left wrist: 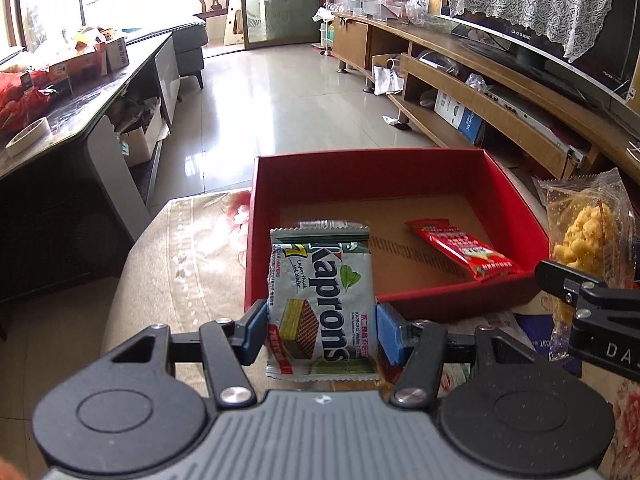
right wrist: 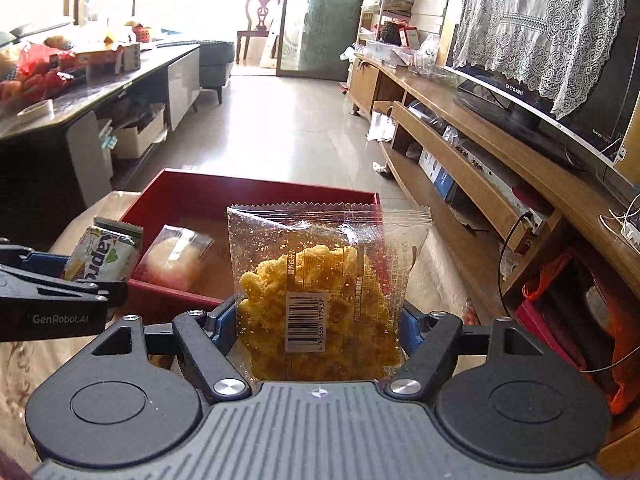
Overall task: Organize snacks
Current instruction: 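Carry the Kaprons packet and the waffle bag over the red box with both grippers, then lower both packets into the red box and open both grippers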
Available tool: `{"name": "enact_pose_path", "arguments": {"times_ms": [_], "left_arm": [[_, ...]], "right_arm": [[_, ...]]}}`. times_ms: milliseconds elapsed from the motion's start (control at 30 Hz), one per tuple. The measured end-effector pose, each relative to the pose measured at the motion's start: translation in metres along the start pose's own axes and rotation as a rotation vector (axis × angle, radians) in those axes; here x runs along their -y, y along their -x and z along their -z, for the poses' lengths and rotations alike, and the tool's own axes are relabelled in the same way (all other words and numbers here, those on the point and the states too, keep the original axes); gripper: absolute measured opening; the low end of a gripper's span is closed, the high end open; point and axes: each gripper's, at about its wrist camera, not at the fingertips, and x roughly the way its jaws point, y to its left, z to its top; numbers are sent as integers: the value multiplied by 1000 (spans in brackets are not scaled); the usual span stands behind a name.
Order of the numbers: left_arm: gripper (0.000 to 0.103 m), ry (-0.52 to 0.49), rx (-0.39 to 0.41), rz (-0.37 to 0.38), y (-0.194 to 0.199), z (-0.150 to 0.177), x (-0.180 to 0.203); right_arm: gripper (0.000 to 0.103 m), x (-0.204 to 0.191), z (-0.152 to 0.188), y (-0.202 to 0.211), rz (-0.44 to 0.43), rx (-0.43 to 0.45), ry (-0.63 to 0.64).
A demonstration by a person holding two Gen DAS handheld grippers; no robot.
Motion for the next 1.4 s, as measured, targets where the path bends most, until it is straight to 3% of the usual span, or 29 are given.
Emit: {"name": "enact_pose_path", "arguments": {"times_ms": [333, 833, 1200, 1400], "left_arm": [[52, 14, 19, -22, -31, -26, -1], [52, 11, -35, -62, -80, -31, 1], [53, 3, -31, -60, -90, -34, 2], [56, 12, -35, -51, -89, -35, 1]], "right_arm": [[80, 11, -20, -36, -8, 14, -61], [80, 6, -31, -84, -11, 6, -54], [81, 8, -32, -103, -28, 1, -84], [88, 5, -34, -101, -34, 25, -68]]}}
